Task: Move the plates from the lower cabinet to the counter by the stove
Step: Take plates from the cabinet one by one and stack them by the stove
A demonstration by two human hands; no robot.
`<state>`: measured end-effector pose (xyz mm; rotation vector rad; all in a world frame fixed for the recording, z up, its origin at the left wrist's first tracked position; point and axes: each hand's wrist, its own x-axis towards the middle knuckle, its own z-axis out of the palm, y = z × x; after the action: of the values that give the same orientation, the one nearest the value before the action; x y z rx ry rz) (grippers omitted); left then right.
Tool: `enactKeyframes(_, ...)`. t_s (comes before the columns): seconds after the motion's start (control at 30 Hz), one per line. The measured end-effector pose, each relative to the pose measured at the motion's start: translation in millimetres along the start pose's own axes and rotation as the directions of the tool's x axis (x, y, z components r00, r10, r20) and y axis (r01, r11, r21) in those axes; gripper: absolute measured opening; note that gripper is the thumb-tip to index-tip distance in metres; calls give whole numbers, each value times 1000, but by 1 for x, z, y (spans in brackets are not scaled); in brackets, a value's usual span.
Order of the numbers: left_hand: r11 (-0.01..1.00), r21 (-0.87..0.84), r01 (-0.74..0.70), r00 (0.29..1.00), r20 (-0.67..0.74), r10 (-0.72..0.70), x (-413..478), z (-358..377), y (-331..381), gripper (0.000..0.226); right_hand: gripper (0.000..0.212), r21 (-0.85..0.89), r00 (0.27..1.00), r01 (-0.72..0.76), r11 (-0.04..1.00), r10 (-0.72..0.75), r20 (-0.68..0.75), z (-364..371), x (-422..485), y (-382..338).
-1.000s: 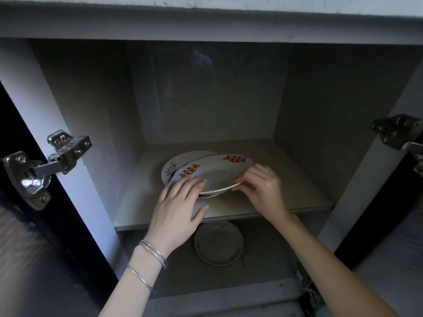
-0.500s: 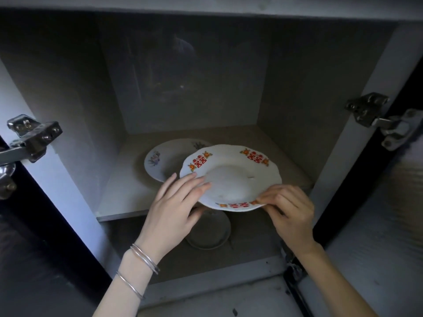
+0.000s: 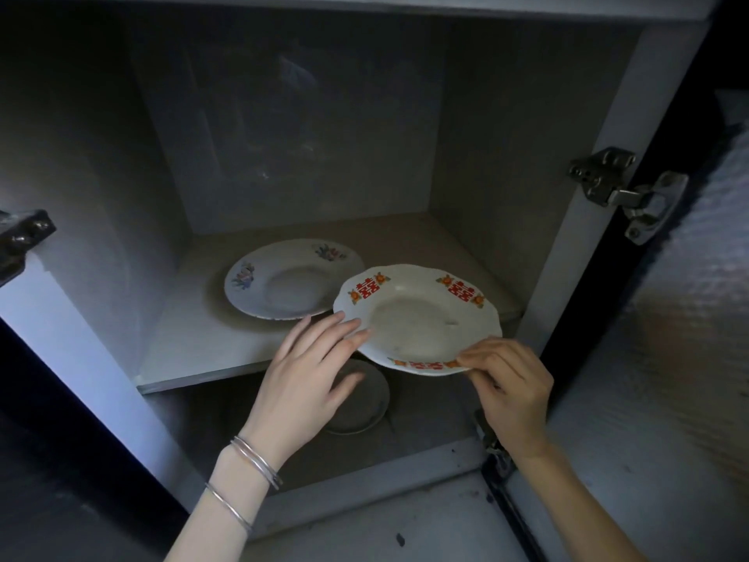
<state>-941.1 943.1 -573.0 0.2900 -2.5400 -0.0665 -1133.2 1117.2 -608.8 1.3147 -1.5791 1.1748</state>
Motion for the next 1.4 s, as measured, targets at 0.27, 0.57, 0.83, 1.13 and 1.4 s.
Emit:
enactKeyframes(0.27,999,45,22,1000,6,-22,15,0,-4,53,8,-17,999,-28,999,29,43,15,18,16)
enactKeyframes(0.57,998,49,-29,999,16,28,28,15,1,52,9,-55,998,-56,997,58,32,7,8,32)
enactKeyframes(0.83,996,43,-74,997,20,73,35,32,7,48,8,-38,993,-76,996,79,91,11,9,38)
enactKeyframes(1.13,974,-4,-226,973,-57,225,51,53,13,30,14,55,985,-141,989,134,107,6,6,35)
enactKeyframes(1.4,963,-15,-270,946,-190,262,46,46,24,24,32,116,937,-288,950,255,241,-17,2,23)
